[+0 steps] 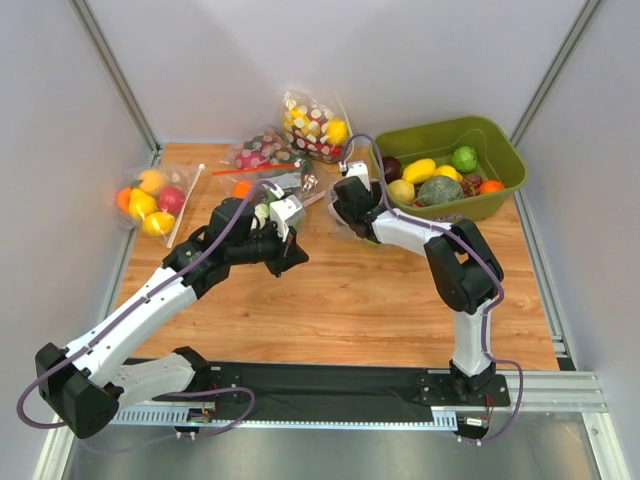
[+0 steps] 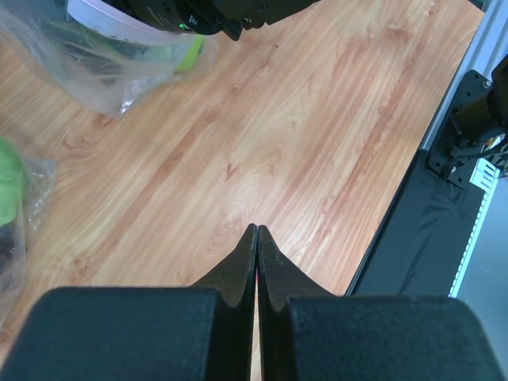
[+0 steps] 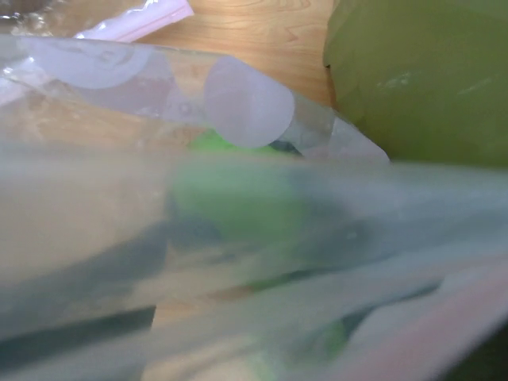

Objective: Open the zip-top bag and remove the fake food

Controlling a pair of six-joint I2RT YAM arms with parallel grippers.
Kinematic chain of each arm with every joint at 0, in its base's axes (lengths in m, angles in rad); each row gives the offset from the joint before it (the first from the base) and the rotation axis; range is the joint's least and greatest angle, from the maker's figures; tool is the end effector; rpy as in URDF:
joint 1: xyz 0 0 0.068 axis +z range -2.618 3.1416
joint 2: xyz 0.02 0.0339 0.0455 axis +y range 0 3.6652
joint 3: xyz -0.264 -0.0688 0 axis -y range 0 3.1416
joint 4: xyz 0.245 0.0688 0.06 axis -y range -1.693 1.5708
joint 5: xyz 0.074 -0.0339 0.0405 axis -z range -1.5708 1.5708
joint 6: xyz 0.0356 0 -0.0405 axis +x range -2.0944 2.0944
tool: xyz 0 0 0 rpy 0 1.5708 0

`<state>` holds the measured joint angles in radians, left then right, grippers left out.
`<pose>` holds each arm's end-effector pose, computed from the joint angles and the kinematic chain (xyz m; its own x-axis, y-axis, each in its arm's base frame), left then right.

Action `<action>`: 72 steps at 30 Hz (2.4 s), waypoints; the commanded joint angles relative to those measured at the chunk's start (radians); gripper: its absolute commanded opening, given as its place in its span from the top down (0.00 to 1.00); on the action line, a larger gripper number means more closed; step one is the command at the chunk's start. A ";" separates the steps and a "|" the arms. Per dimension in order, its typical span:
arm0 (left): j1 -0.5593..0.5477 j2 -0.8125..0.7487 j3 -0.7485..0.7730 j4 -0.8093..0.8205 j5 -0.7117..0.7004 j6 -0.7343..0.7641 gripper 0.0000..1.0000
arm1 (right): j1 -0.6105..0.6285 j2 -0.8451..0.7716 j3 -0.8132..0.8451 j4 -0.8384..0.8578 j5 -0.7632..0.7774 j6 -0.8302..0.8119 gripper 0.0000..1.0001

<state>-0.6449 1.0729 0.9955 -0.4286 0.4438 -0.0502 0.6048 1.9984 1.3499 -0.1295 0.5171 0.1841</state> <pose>0.1792 -0.1539 0.3349 -0.4292 0.2661 -0.8631 0.8225 0.5100 -0.2517 0.3684 0.2333 0.1799 -0.6051 -0.2248 -0.7638 -0.0954 0.9729 -0.2107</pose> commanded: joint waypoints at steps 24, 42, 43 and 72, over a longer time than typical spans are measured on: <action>-0.030 0.145 -0.113 0.553 -0.271 -0.461 0.28 | 0.070 -0.145 -0.126 -0.021 -0.373 0.138 1.00; -0.038 0.139 -0.172 0.499 -0.418 -0.502 0.50 | 0.122 -0.242 -0.149 -0.079 -0.368 0.124 1.00; -0.038 0.137 -0.176 0.489 -0.422 -0.501 0.66 | 0.124 -0.253 -0.152 -0.085 -0.380 0.123 1.00; -0.035 0.182 -0.182 0.375 -0.545 -0.415 1.00 | 0.059 -0.727 -0.195 -0.286 -0.876 0.130 1.00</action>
<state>-0.6849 1.2411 0.7883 -0.0353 -0.0711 -0.4992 0.6876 1.3315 1.1671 -0.4522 -0.2401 0.2852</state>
